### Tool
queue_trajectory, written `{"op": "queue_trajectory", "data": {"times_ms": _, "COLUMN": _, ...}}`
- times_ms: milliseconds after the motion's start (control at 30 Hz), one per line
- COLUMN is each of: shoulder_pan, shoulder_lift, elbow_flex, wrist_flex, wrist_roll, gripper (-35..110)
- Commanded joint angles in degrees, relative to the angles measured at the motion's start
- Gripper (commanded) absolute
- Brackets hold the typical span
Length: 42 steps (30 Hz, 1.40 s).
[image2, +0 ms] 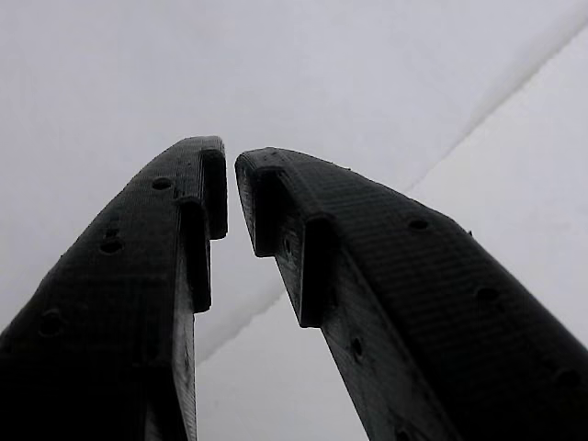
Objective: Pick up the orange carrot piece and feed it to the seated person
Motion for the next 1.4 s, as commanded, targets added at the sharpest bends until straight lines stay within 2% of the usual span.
{"op": "queue_trajectory", "data": {"times_ms": 0, "shoulder_pan": -0.53, "shoulder_lift": 1.23, "elbow_flex": -3.96, "wrist_flex": 0.97, "wrist_roll": -0.44, "gripper": -2}}
{"op": "queue_trajectory", "data": {"times_ms": 1367, "shoulder_pan": -0.26, "shoulder_lift": 0.18, "elbow_flex": -5.1, "wrist_flex": 0.97, "wrist_roll": -0.79, "gripper": -3}}
